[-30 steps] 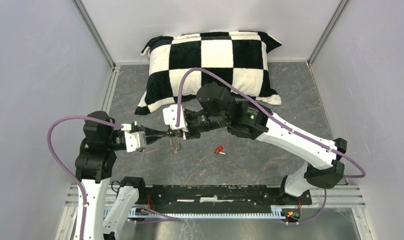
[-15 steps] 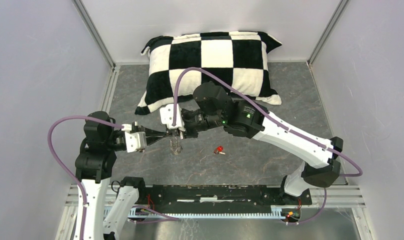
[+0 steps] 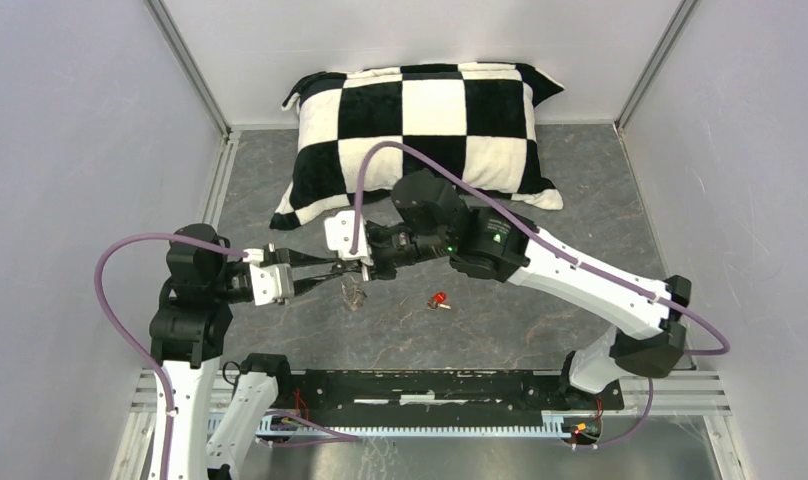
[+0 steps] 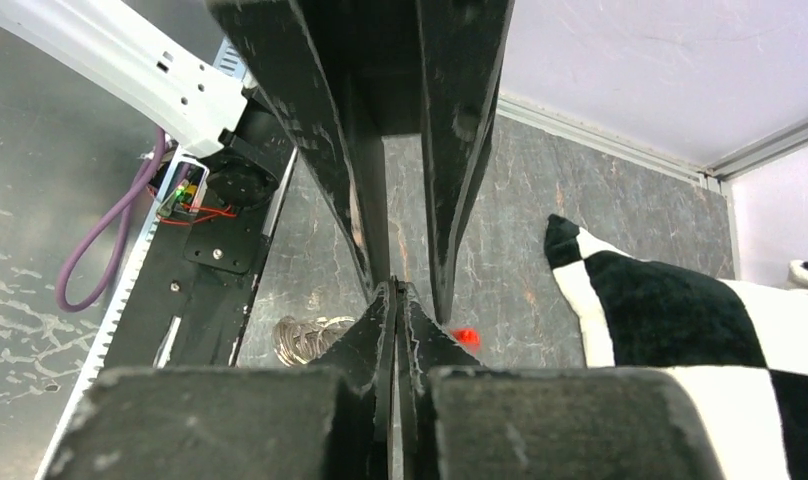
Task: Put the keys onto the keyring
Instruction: Adjust the keyring.
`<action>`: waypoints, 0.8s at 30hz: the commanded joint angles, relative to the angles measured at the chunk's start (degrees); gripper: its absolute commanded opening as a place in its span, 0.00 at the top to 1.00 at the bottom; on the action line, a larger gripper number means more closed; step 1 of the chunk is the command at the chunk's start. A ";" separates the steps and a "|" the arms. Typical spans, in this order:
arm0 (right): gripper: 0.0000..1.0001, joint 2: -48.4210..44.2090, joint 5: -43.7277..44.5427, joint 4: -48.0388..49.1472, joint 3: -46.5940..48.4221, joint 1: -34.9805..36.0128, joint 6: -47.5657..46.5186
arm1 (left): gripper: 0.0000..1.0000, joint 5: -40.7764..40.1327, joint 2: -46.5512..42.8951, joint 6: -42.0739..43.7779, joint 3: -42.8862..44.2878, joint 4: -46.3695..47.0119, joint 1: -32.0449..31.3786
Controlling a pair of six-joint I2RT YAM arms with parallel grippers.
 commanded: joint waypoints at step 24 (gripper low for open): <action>1.00 -14.24 -18.07 101.17 -46.50 -7.45 48.02 | 0.69 2.39 -6.22 -37.62 -2.67 24.19 -0.33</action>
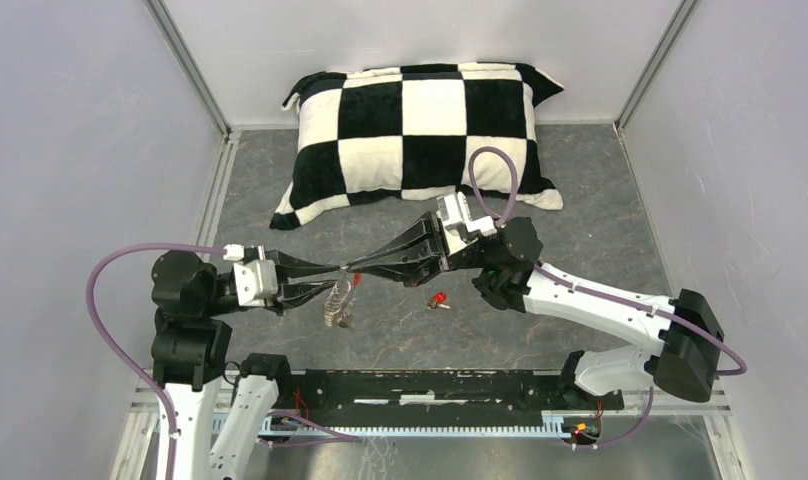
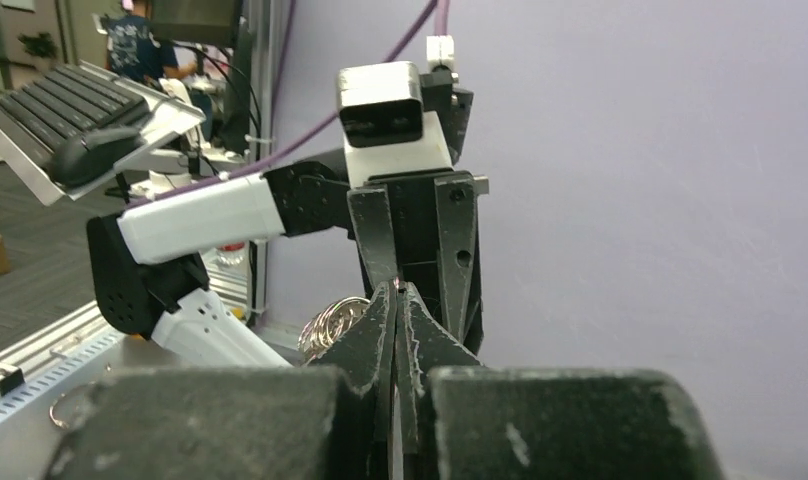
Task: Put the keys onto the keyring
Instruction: Adjust the keyring.
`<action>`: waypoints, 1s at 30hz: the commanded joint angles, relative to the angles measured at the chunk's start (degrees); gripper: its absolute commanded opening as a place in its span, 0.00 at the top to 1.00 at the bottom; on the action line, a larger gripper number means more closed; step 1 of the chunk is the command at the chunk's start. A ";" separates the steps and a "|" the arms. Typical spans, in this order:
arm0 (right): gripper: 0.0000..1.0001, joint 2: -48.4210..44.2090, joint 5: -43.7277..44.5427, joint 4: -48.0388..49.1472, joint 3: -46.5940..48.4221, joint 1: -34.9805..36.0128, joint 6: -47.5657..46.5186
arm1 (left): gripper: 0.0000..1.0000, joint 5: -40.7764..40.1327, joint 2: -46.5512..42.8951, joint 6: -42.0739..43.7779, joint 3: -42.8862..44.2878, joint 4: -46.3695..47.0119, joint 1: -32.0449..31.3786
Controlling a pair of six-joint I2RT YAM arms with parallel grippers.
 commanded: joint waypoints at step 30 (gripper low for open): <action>0.99 7.13 -2.01 18.92 -0.06 0.99 11.08 | 0.64 4.34 1.46 -12.00 4.22 10.92 -0.25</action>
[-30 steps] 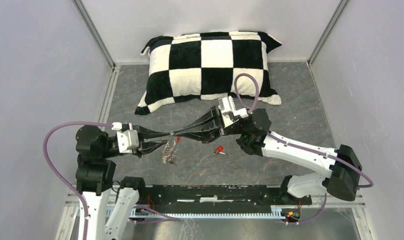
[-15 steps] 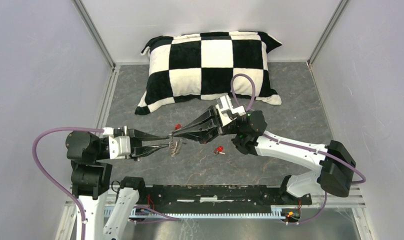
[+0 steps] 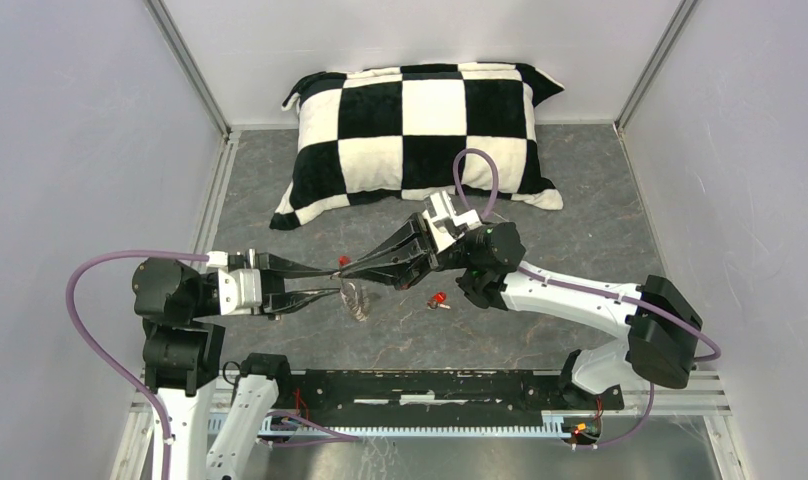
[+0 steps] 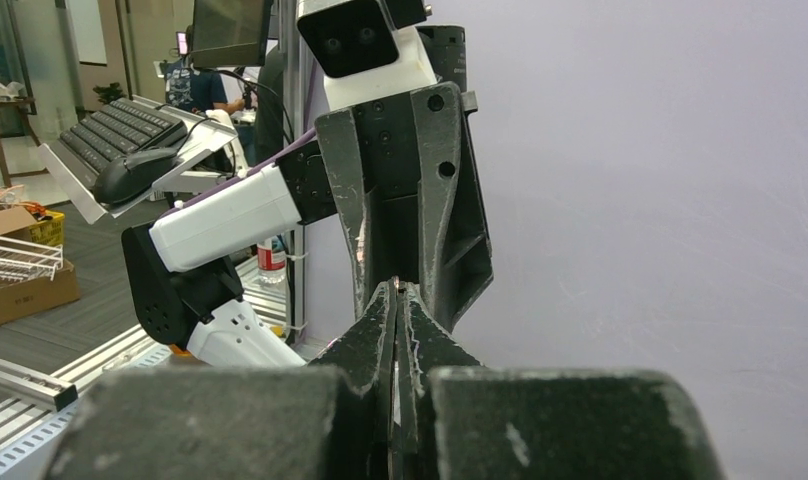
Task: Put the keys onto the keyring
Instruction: Adjust the keyring.
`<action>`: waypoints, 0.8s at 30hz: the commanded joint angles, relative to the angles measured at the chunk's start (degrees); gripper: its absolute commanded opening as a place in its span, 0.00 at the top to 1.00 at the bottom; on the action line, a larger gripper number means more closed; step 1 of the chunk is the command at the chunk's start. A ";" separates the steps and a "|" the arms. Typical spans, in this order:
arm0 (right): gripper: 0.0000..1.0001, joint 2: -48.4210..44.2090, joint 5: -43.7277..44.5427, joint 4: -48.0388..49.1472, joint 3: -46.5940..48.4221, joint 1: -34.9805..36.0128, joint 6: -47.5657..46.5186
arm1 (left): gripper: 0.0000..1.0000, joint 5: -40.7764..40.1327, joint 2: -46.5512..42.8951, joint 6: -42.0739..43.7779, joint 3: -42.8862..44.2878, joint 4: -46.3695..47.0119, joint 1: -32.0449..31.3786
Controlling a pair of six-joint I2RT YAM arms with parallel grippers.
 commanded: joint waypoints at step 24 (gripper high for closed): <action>0.87 -6.63 1.29 -27.12 3.09 1.22 -15.49 | 0.98 -1.62 -1.05 4.64 -0.67 -2.94 -0.14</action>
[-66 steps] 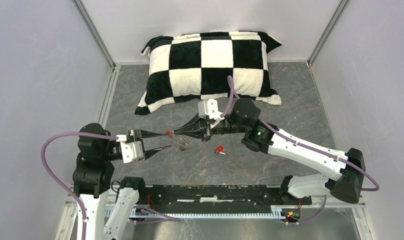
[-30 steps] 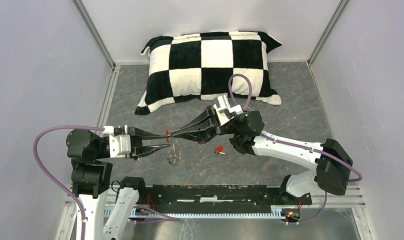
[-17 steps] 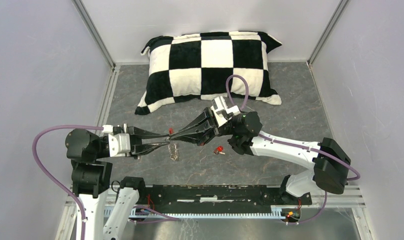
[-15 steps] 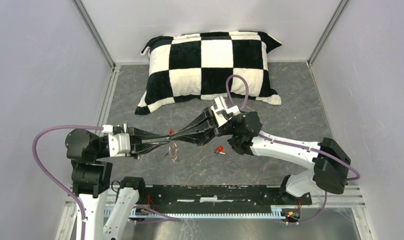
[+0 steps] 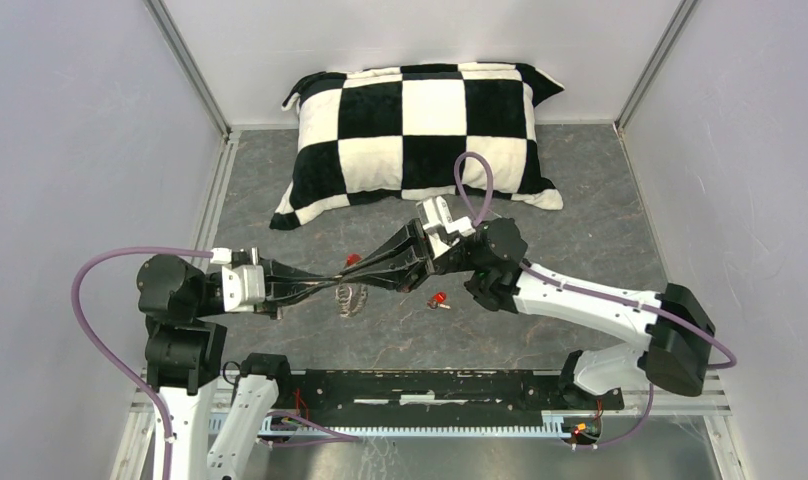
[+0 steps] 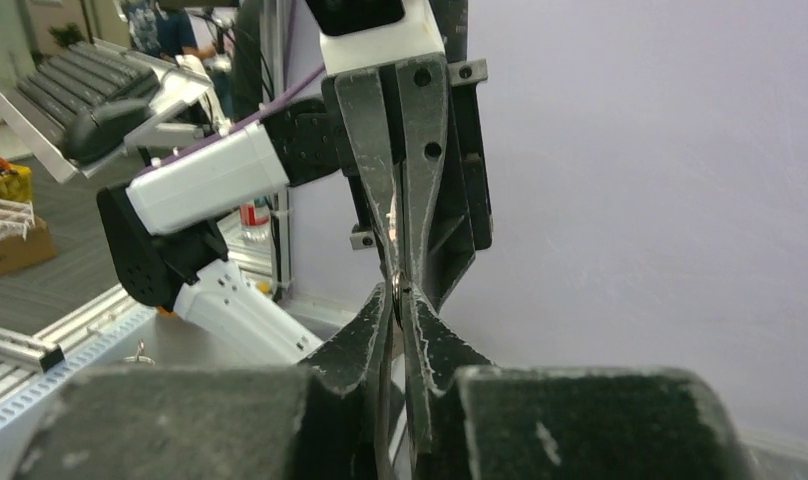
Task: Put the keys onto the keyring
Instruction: Adjust the keyring.
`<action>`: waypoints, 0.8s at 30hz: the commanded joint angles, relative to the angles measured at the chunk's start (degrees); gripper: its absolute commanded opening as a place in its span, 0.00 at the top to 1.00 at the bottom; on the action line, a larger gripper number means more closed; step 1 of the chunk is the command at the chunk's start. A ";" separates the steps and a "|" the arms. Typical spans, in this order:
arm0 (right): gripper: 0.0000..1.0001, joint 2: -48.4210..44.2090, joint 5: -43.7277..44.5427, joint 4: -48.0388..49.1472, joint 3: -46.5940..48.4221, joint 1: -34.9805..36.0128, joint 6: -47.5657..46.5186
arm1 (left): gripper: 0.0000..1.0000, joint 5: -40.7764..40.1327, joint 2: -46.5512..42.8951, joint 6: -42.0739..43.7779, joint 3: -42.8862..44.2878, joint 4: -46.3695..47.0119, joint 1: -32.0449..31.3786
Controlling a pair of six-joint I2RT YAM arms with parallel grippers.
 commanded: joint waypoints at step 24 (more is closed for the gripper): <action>0.61 7.33 4.23 -97.31 47.19 0.71 -45.46 | 0.98 -5.03 1.11 30.80 -0.40 -23.82 -0.04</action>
